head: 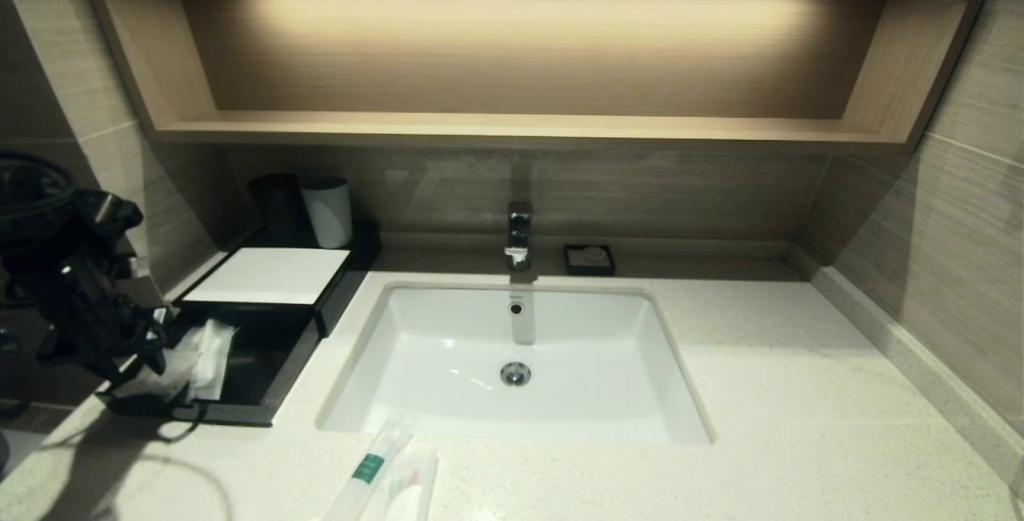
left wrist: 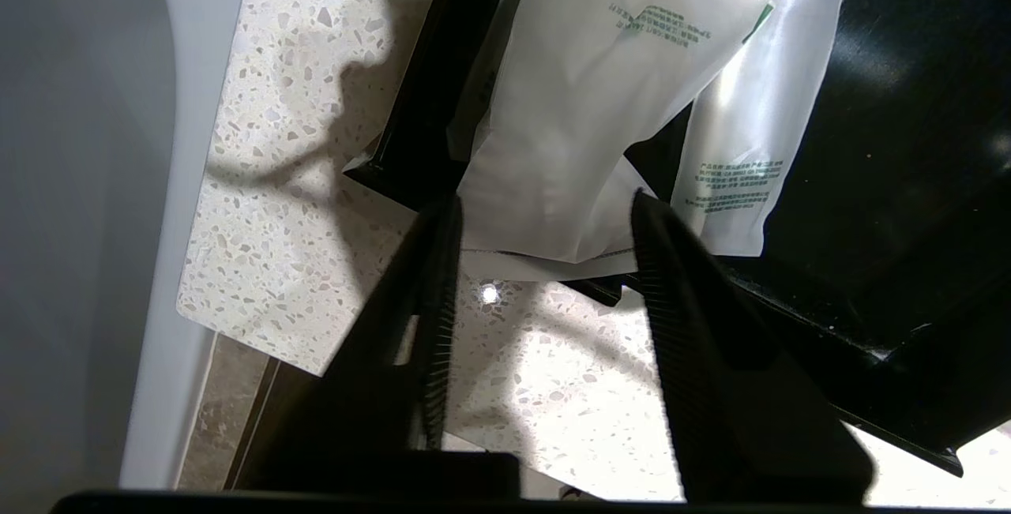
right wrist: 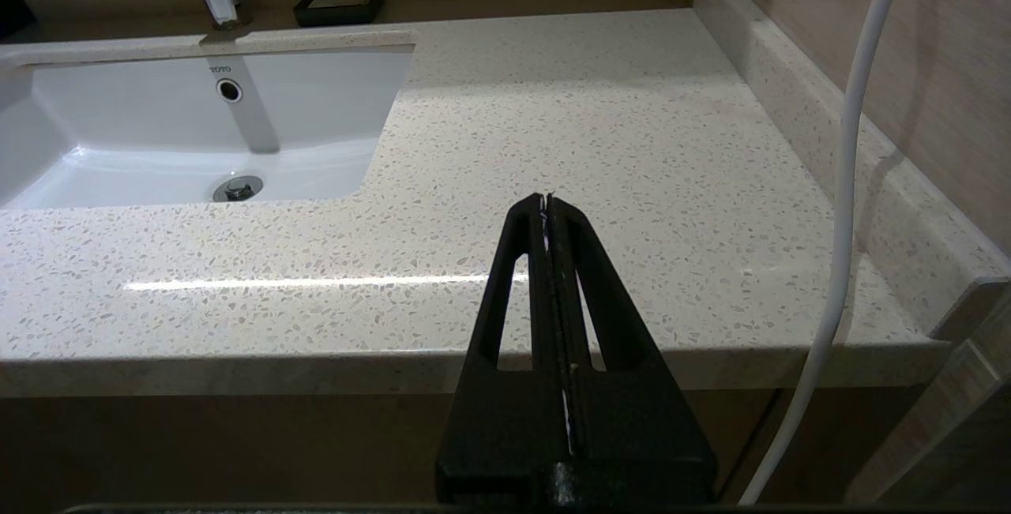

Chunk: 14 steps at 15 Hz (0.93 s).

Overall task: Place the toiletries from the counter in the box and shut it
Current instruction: Place the bathroom toiletry into the drawer

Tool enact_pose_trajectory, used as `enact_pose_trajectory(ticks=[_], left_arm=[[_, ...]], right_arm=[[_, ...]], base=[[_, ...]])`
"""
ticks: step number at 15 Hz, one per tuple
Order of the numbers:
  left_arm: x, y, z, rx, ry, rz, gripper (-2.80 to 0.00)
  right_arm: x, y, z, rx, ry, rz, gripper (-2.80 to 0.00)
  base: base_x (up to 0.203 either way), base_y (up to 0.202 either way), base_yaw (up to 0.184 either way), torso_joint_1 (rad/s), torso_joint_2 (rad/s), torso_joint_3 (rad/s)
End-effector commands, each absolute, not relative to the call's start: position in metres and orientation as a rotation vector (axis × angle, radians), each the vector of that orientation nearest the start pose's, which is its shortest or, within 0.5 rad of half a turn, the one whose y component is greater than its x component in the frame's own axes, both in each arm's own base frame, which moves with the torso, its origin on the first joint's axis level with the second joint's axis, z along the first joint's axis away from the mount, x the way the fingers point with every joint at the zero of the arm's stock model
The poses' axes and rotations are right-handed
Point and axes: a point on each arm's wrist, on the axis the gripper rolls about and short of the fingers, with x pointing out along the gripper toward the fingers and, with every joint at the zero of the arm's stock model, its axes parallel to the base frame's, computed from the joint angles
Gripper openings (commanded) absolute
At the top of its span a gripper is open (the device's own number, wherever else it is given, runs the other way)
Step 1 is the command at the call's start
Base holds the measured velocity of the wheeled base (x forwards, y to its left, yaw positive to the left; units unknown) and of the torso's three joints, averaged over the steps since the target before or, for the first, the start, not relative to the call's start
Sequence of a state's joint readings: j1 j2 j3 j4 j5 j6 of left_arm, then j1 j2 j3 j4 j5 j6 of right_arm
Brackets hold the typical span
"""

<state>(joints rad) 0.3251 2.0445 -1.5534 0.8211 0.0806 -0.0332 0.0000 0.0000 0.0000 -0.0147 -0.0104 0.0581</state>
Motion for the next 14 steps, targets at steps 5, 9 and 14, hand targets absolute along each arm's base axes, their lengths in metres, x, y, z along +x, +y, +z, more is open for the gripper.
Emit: enact_pose_trajectory(ticks=[5, 9, 14], left_arm=[[0.327, 0.112, 0.166, -0.184, 1.277, 0.367, 0.0], [0.322, 0.11, 0.17, -0.186, 1.272, 0.37, 0.0], [0.309, 0.106, 0.176, -0.193, 1.285, 0.354, -2.8]], right_arm=[[-0.023, 0.0, 0.077, 0.058, -0.015, -0.009, -2.8], [-0.023, 0.0, 0.077, 0.058, -0.014, -0.01, -2.8], [-0.023, 0.0, 0.077, 0.058, -0.014, -0.01, -2.8]], base=[[0.0, 0.0, 0.0, 0.0, 0.0, 0.0], [0.0, 0.0, 0.0, 0.0, 0.0, 0.0], [0.0, 0.0, 0.0, 0.0, 0.0, 0.0]])
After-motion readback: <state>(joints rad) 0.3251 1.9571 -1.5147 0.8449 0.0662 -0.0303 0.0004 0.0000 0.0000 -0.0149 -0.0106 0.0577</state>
